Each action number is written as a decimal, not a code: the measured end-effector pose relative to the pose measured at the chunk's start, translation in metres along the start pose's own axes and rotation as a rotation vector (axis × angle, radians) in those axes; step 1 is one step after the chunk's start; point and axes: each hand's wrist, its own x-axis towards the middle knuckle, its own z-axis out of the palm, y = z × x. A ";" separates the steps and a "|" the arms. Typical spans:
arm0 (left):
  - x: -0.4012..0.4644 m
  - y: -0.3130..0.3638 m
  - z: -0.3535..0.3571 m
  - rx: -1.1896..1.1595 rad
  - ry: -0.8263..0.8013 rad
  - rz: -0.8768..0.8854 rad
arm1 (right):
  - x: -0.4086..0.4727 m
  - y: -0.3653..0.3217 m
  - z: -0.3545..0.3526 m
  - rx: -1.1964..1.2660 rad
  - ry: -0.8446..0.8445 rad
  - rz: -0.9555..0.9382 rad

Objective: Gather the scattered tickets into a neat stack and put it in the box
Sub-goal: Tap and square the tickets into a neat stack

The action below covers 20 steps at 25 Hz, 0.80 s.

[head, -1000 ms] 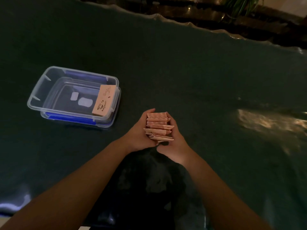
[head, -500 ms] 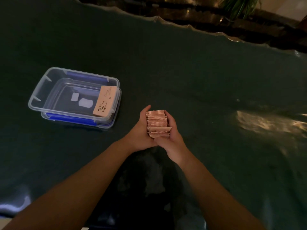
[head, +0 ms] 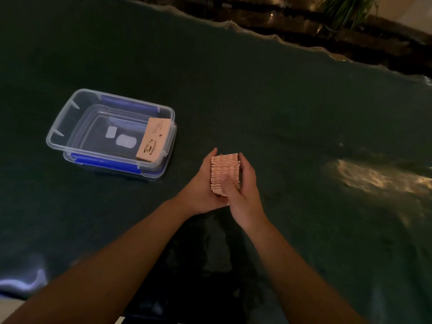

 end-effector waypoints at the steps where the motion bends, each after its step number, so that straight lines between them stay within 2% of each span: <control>1: -0.001 0.000 -0.002 0.005 0.000 0.010 | -0.001 -0.001 -0.002 -0.080 0.009 -0.063; 6: -0.001 -0.004 -0.004 -0.017 -0.032 0.001 | -0.001 -0.002 -0.009 -0.517 -0.080 -0.345; 9: 0.000 -0.003 -0.003 -0.014 -0.001 -0.009 | -0.001 0.000 -0.012 -0.585 -0.041 -0.421; 11: 0.001 0.002 -0.005 0.002 0.040 -0.021 | -0.001 0.001 -0.014 -0.505 -0.078 -0.376; 14: 0.004 0.009 -0.010 0.009 0.078 -0.090 | -0.006 0.000 -0.018 -0.192 -0.123 -0.162; 17: 0.003 0.007 -0.016 -0.183 0.127 -0.205 | -0.014 0.013 -0.028 0.118 -0.094 0.071; 20: -0.001 0.014 -0.018 -0.419 0.161 -0.304 | -0.024 0.020 -0.028 0.337 -0.133 0.223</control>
